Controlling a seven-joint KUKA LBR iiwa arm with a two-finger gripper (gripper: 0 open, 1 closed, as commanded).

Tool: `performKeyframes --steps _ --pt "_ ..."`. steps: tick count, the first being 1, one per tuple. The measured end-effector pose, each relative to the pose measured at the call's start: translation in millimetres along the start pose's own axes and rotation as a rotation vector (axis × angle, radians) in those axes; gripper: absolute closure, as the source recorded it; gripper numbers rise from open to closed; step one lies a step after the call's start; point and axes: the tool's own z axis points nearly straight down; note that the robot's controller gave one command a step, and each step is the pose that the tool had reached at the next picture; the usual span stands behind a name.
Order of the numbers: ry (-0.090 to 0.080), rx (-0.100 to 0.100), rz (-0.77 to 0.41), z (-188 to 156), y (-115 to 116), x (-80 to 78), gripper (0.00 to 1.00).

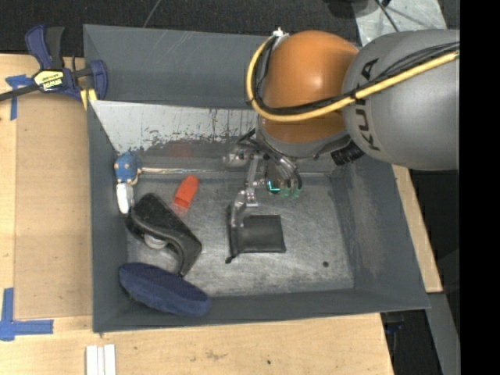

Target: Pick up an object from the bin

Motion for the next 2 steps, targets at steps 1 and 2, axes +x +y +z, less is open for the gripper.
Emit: performKeyframes --steps 1,2 --pt "-0.004 0.0 0.023 121.1 -64.1 -8.1 0.0" --pt "-0.015 -0.002 0.02 114.6 -61.6 -11.5 1.0"
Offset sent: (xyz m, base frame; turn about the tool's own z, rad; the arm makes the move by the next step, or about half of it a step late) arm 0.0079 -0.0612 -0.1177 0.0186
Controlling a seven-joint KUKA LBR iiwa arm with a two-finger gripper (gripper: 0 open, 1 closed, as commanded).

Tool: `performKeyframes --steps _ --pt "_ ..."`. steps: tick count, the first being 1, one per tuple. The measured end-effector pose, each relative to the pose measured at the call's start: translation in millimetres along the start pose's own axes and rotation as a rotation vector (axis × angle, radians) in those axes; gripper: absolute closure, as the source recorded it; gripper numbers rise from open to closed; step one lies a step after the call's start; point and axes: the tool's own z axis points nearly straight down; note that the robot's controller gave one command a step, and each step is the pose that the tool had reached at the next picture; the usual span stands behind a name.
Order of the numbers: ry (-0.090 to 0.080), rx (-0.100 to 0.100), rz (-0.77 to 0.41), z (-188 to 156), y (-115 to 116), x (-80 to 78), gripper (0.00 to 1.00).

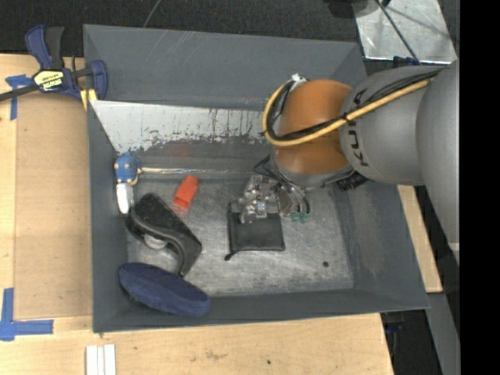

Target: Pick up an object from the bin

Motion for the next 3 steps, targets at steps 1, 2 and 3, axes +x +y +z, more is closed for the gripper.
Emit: performKeyframes --steps 1,2,3 --pt "0.006 0.001 0.0 2 0 2.0 0.0" --pt "0.001 -0.006 0.118 8 -18 4.5 0.0" --pt "-0.017 -0.002 0.122 5 -21 -0.1 1.0"
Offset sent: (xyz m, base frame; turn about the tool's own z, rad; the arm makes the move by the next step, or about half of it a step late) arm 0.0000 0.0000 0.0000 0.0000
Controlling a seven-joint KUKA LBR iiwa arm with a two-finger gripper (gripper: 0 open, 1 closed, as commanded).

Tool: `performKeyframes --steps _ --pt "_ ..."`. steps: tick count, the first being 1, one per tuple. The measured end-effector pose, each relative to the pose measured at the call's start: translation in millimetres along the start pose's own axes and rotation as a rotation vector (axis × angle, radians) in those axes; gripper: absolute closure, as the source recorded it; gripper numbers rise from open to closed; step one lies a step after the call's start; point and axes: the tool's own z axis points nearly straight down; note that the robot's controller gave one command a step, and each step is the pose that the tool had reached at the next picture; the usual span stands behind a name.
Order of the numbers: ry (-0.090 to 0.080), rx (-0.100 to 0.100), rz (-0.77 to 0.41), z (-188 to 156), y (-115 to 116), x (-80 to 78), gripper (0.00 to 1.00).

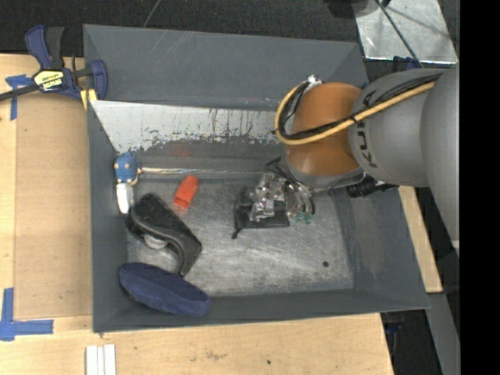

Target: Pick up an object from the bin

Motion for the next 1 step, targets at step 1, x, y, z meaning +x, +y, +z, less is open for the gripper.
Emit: performKeyframes --steps 1 --pt "0.014 0.003 -0.11 -150.6 12.6 -22.3 1.0"
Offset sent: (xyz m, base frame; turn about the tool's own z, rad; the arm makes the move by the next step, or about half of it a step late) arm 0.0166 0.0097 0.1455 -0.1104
